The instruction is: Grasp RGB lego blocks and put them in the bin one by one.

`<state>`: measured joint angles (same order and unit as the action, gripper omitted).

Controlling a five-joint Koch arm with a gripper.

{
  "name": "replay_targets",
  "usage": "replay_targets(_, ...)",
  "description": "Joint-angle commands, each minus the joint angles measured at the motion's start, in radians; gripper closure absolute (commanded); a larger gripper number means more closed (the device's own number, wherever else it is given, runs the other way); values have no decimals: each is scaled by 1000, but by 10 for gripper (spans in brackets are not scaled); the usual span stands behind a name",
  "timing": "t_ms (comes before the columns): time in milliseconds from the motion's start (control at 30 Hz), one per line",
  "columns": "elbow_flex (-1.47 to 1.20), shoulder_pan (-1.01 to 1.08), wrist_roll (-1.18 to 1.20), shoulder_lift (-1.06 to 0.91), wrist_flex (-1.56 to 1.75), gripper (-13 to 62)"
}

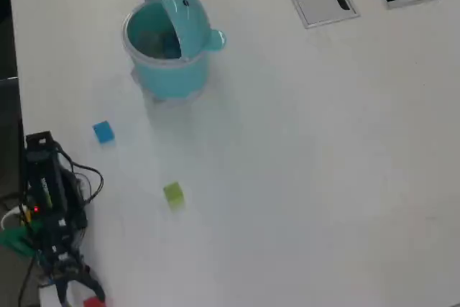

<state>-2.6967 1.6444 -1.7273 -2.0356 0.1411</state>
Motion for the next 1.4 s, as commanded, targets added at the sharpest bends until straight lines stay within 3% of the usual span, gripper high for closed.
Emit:
replay_targets(0,95,20,-17,51,5,165)
replay_targets(967,242,2,-8,345,-12,163)
replay_targets(1367,247,2,-6,368,-87,170)
